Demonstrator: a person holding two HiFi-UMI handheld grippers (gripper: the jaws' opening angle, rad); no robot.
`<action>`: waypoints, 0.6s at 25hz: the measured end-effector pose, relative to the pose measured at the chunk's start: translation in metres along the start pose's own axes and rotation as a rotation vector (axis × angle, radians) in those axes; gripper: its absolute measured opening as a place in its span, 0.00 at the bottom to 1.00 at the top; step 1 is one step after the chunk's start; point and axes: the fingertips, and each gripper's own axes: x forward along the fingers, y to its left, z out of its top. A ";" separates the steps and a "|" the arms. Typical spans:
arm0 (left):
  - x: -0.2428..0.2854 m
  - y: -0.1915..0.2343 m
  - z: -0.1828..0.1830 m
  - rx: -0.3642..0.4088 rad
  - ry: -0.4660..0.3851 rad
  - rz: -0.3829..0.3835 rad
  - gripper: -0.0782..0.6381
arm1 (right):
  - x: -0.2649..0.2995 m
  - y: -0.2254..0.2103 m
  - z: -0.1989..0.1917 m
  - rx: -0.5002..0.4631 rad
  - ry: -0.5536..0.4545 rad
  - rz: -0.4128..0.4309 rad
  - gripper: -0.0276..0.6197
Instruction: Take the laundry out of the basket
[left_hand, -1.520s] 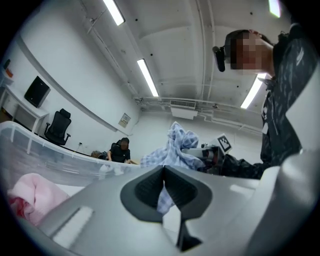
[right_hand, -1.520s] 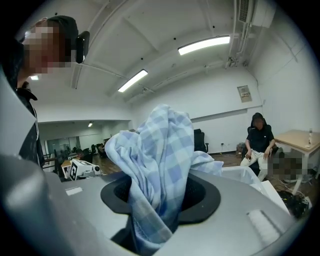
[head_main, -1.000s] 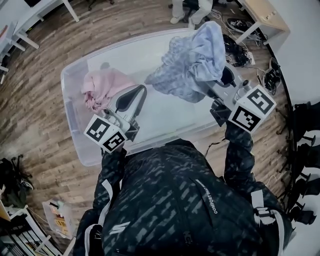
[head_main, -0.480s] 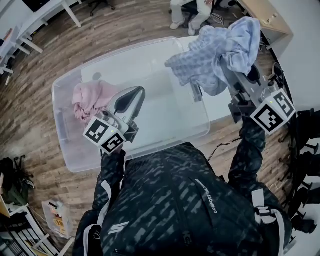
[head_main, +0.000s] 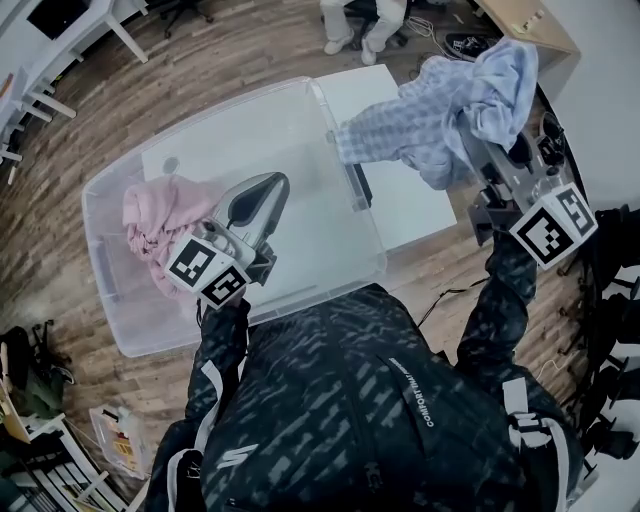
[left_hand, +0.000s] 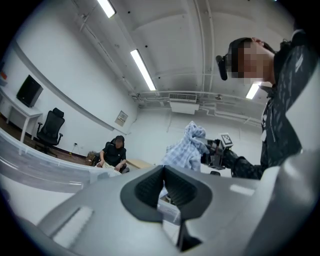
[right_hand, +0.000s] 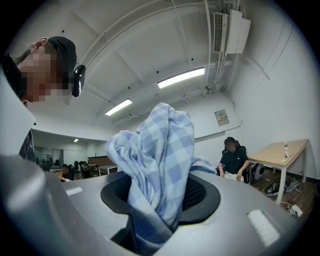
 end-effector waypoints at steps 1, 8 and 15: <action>0.000 0.000 -0.001 -0.001 0.002 0.002 0.12 | -0.002 -0.004 -0.002 0.003 0.001 -0.005 0.34; 0.013 -0.016 -0.006 -0.006 0.025 0.016 0.12 | 0.001 -0.054 -0.071 0.090 0.094 -0.036 0.35; 0.022 -0.025 -0.024 -0.029 0.069 0.041 0.12 | 0.018 -0.105 -0.206 0.222 0.269 -0.111 0.35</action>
